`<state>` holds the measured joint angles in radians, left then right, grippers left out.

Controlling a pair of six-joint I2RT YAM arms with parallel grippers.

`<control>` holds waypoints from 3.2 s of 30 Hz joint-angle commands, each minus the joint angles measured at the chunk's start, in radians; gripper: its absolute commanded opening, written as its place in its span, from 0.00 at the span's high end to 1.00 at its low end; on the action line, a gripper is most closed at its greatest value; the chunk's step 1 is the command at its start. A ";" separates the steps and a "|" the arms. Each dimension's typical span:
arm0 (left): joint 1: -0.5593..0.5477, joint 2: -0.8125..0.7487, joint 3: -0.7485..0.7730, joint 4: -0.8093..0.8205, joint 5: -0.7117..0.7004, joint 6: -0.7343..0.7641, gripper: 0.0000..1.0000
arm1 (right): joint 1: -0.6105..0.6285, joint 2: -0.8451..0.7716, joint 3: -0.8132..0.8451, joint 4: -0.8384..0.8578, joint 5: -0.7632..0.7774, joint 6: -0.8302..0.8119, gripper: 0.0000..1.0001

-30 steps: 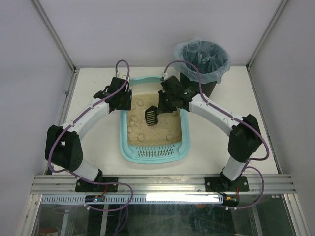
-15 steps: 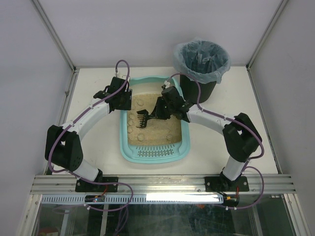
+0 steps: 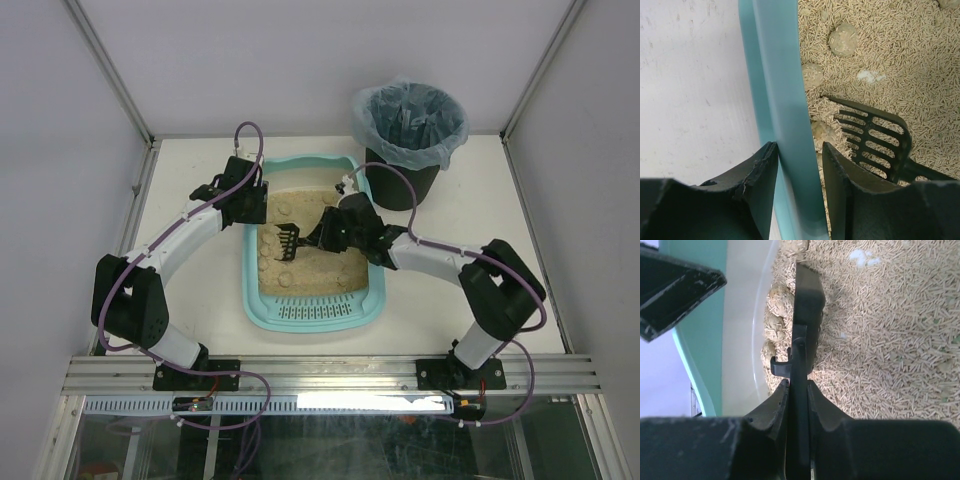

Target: Clean the litter box

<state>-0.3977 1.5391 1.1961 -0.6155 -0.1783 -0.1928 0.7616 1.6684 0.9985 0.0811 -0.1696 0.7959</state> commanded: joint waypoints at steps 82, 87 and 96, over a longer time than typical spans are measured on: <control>-0.015 -0.022 0.007 0.015 0.068 -0.001 0.60 | -0.077 -0.321 -0.295 0.273 -0.064 0.239 1.00; -0.014 -0.020 0.006 0.014 0.071 -0.002 0.60 | -0.118 -0.373 -0.341 0.321 -0.106 0.264 1.00; -0.013 -0.020 0.008 0.014 0.068 0.000 0.60 | -0.213 -0.504 -0.444 0.359 -0.168 0.292 1.00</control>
<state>-0.3977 1.5391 1.1961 -0.6159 -0.1810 -0.1925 0.5846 1.2552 0.6018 0.3206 -0.3073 1.0370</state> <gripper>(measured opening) 0.401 0.174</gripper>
